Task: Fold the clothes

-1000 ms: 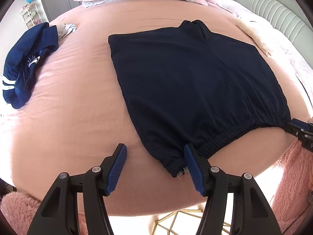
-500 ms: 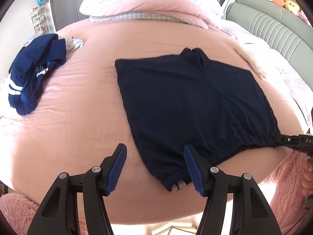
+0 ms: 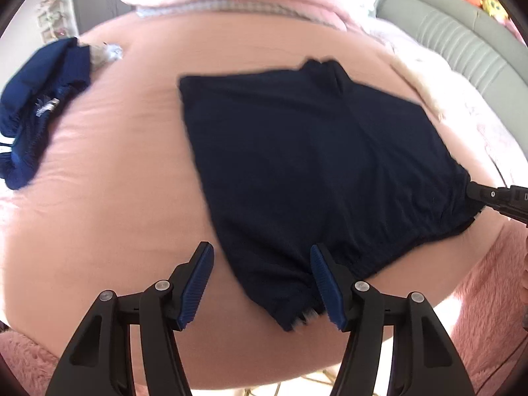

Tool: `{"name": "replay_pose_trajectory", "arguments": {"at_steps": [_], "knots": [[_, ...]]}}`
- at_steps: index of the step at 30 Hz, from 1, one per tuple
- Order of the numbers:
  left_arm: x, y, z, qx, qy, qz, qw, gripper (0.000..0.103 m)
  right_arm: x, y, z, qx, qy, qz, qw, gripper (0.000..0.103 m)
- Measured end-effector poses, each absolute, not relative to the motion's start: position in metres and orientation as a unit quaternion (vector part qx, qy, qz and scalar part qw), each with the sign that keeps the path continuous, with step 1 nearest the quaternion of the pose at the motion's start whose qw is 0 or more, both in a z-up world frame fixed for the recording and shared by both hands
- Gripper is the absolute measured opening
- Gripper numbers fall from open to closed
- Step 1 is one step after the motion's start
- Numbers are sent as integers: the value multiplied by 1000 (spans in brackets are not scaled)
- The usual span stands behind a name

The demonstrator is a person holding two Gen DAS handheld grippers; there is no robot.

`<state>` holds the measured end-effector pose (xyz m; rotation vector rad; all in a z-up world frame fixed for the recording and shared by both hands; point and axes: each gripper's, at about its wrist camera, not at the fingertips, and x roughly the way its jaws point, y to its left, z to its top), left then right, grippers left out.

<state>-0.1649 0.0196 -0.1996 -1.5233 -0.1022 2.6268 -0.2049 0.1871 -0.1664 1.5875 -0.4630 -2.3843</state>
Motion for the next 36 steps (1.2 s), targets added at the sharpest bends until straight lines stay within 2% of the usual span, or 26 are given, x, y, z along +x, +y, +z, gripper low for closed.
{"name": "replay_pose_trajectory", "arguments": {"at_steps": [7, 12, 15, 18, 22, 25, 29, 36], "knots": [[-172, -22, -199, -496, -111, 861, 22, 58, -222, 152, -149, 546, -101, -822, 129, 11], [-171, -25, -199, -493, -101, 864, 24, 58, -208, 172, -159, 552, -103, -822, 95, 11], [-178, -16, -206, -492, -101, 864, 46, 58, -195, 197, -186, 596, -77, -798, 42, 11], [-180, -1, -210, -502, -75, 860, 60, 58, -182, 221, -192, 599, -124, -790, 45, 8], [-177, 14, -208, -507, -44, 858, 73, 58, -176, 230, -176, 581, -121, -802, 64, 23], [-178, 27, -201, -491, -39, 864, 105, 58, -173, 226, -159, 552, -117, -821, 88, 29], [-186, 49, -221, -541, 48, 836, 85, 59, -174, 203, -155, 519, -65, -846, 98, 30], [-174, 35, -216, -554, 50, 826, 85, 63, -175, 168, -194, 577, 46, -808, 106, 30]]}}
